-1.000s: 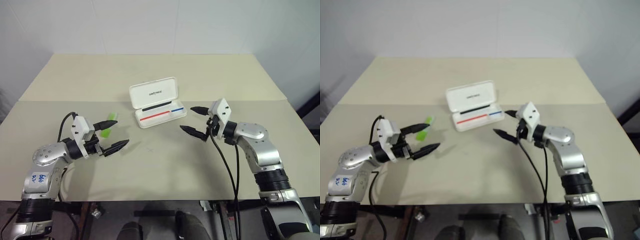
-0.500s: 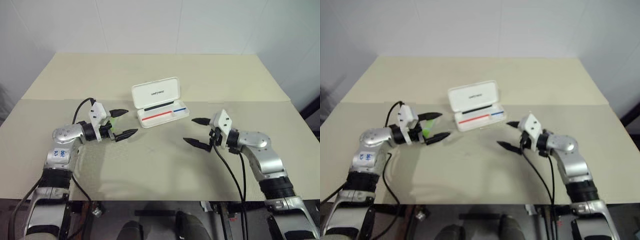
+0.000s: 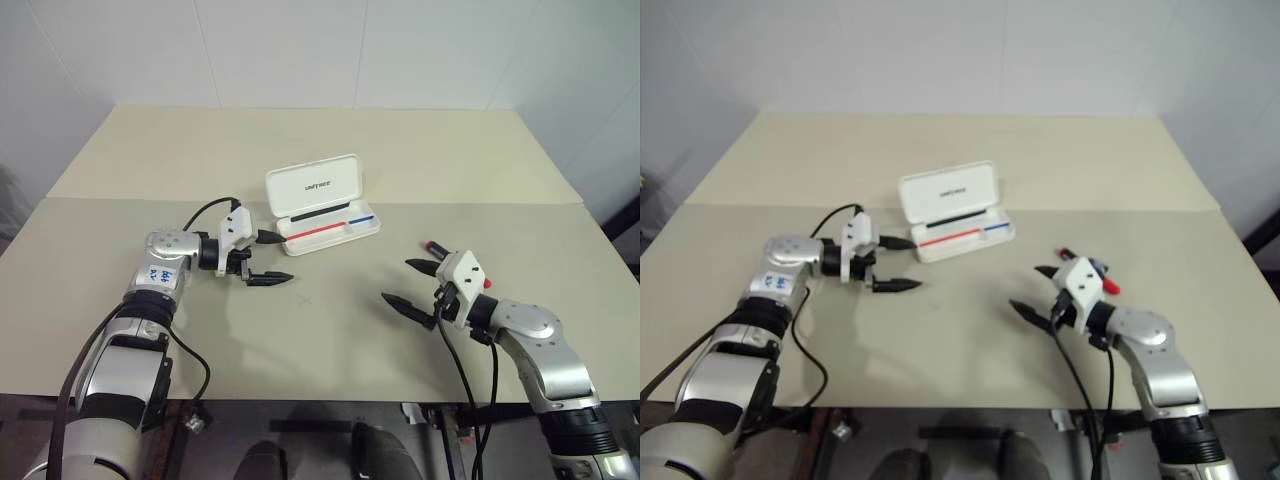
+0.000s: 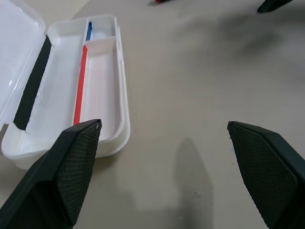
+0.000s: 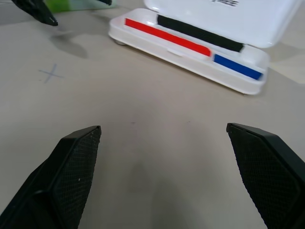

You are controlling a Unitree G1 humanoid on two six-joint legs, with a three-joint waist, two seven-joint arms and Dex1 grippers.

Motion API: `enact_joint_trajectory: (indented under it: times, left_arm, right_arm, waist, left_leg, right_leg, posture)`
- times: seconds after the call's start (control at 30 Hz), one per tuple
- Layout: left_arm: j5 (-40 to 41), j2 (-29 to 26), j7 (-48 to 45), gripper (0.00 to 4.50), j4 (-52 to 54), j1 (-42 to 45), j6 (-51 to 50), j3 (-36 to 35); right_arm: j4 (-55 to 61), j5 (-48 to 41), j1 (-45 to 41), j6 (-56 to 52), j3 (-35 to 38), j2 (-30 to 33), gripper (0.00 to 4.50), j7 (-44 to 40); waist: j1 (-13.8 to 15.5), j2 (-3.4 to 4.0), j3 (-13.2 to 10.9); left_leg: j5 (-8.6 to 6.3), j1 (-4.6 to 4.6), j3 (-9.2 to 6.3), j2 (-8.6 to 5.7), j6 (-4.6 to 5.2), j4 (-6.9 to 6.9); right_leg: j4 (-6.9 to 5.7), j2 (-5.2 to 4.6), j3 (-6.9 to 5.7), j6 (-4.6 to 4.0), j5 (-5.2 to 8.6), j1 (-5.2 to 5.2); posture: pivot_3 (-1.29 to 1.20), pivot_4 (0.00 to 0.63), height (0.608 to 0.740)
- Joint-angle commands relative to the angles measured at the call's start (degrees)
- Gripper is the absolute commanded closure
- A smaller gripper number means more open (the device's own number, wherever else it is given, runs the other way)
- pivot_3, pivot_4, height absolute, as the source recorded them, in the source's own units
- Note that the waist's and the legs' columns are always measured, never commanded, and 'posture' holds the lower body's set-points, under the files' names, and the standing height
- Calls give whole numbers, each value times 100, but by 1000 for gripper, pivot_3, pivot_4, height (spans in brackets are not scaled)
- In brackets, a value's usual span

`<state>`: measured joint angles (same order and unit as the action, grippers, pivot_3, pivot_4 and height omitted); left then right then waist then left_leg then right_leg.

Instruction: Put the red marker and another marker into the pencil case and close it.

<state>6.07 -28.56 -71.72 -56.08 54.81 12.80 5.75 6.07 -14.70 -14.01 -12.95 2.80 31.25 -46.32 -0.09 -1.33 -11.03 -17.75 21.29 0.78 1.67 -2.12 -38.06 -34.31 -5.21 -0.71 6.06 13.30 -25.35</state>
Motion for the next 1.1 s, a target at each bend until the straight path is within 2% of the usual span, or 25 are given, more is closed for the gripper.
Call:
enact_joint_trajectory:
  times: [0.03,0.37,1.1]
  left_arm:
    - [-225,87,-27,0,-398,370,288,45]
    - [-848,371,259,0,-1356,991,597,212]
    - [-2221,511,987,0,-1768,1385,1167,919]
  right_arm:
    - [297,-86,73,-4,155,64,29,111]
    - [348,-76,60,-32,119,56,29,245]
    - [140,-16,-124,65,62,51,29,227]
  waist:
    - [4,-1,0]
    - [5,-3,-2]
    - [3,-4,-2]
  left_leg:
    - [0,0,-1,0,1,1]
    - [-8,11,-1,-1,14,0]
    - [-8,6,0,-1,15,-2]
  right_leg:
    - [0,1,0,0,0,0]
    - [-2,1,-1,10,-6,1]
    - [-2,1,-1,13,-7,6]
  posture:
    - [0,150,740]
    - [0,150,740]
    - [0,150,740]
